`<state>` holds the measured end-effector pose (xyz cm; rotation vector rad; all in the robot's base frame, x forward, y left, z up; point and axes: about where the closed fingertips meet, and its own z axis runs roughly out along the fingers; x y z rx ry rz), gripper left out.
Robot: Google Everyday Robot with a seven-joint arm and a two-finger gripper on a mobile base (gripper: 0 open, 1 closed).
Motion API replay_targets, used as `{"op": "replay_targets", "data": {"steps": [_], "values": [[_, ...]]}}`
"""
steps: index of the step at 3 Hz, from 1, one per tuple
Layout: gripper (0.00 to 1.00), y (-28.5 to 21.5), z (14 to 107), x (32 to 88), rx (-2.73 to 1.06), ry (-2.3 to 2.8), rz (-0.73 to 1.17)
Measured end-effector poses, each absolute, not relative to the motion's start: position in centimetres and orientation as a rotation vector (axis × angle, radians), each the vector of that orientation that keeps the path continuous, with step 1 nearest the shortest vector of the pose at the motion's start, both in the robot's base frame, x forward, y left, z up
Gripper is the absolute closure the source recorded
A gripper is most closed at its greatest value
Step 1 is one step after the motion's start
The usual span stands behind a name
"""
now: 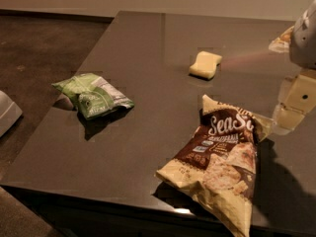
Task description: Pick brown chip bag
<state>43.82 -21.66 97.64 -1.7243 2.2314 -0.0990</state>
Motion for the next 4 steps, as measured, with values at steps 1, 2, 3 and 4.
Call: {"op": "replay_targets", "data": {"steps": [1,2,3,4], "values": [[0.00,-21.7,97.6,43.8,-1.724,2.231,-0.099],[0.00,-21.3,97.3,43.5,-1.797,2.198,-0.061],[0.00,-19.7,95.1,42.3,-1.993,2.081,0.018],[0.00,-18.2,93.3,41.6,-2.083,1.992,0.053]]}}
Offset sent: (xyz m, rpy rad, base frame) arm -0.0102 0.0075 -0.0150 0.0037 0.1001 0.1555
